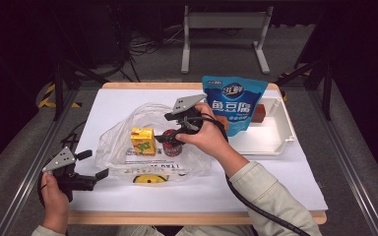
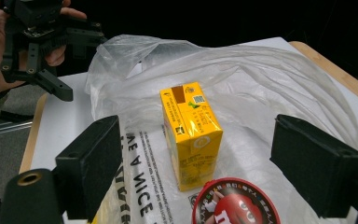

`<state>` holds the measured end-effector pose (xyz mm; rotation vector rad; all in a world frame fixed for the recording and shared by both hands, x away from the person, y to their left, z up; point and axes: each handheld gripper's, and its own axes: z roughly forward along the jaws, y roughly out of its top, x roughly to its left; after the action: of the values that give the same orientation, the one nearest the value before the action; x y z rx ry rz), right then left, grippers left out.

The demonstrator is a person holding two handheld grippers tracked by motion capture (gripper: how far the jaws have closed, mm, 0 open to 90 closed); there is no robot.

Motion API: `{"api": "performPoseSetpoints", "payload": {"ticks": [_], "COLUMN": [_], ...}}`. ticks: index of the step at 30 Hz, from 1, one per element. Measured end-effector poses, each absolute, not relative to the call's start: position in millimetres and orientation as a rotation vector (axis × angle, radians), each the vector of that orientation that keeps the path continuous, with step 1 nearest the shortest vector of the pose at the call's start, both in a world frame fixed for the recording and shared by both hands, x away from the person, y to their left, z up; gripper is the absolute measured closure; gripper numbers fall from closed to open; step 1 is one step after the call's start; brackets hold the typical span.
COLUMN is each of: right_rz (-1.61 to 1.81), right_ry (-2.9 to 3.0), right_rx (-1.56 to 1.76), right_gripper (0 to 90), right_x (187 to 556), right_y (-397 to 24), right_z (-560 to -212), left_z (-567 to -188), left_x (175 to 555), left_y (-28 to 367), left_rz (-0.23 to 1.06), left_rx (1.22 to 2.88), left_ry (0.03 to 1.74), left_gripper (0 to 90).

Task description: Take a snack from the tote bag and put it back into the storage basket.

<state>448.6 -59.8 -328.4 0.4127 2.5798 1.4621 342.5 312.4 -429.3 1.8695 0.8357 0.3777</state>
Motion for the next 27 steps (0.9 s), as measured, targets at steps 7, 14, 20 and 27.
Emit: {"api": "performPoseSetpoints", "payload": {"ticks": [7,14,20,27], "right_rz": [1.460,1.435,1.415,1.384], "right_ry": [2.599,2.647,2.669,2.685], "right_rx": [0.404,0.386,0.382,0.374], "right_gripper": [15.7,14.9,14.9,14.8], "right_x": [454.6,461.8,465.8,469.0], "right_y": [-48.1,-34.1,-25.0,-16.3], "right_z": [-336.0,-347.4,-353.3,-359.2], "left_z": [-429.0,-429.0,-428.8,-428.7], "left_x": [342.4,342.5,342.5,341.8], "left_y": [312.5,312.8,313.0,313.2], "left_rz": [0.378,0.380,0.383,0.379], "left_rx": [1.869,1.865,1.863,1.859], "left_ry": [0.835,0.831,0.829,0.831], "left_gripper": [0.6,0.6,0.6,0.6]}}
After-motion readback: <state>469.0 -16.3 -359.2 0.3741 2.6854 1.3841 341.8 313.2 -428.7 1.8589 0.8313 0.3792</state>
